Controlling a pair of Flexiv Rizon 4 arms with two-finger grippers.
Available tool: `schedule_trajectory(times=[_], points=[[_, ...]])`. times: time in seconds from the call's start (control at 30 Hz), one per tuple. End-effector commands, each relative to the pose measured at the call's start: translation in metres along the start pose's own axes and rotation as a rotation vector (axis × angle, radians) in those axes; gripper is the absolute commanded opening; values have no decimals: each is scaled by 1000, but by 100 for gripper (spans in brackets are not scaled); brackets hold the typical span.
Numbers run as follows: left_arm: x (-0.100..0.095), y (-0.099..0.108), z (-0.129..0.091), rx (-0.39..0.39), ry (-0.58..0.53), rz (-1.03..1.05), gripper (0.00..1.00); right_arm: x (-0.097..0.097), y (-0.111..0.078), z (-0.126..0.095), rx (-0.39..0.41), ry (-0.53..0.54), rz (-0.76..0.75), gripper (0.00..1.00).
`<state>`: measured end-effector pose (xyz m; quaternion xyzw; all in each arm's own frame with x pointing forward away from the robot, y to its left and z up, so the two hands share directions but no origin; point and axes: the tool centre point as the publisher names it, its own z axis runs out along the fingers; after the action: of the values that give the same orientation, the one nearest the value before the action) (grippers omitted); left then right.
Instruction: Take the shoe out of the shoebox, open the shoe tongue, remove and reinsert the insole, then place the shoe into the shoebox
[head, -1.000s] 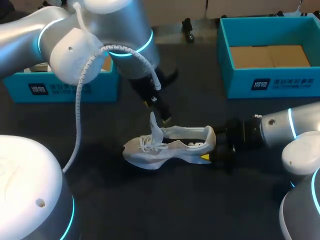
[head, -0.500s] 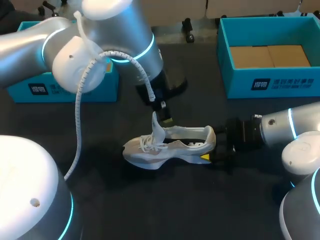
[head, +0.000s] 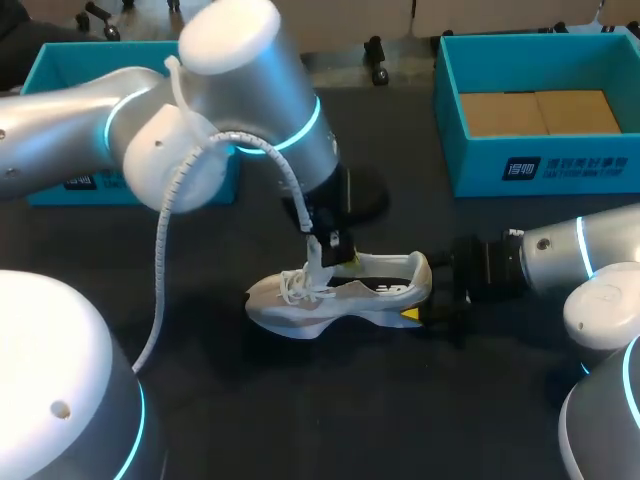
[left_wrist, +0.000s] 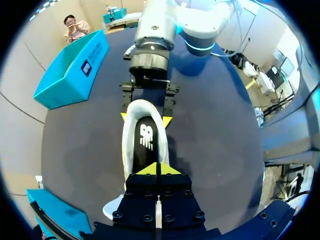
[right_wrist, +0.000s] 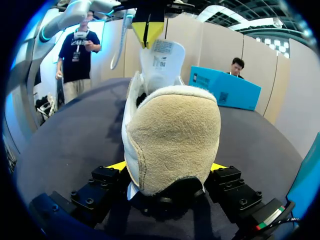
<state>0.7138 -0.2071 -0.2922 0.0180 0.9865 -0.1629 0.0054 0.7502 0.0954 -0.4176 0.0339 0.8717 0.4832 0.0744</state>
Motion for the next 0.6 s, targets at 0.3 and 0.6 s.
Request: schedule_trajectory(times=[0.3,0.6], points=[[-6,-17,32,-64,25,48,0,0,0,6,8,-1,1,0],[-6,-17,32,-64,25,48,0,0,0,6,8,-1,1,0]])
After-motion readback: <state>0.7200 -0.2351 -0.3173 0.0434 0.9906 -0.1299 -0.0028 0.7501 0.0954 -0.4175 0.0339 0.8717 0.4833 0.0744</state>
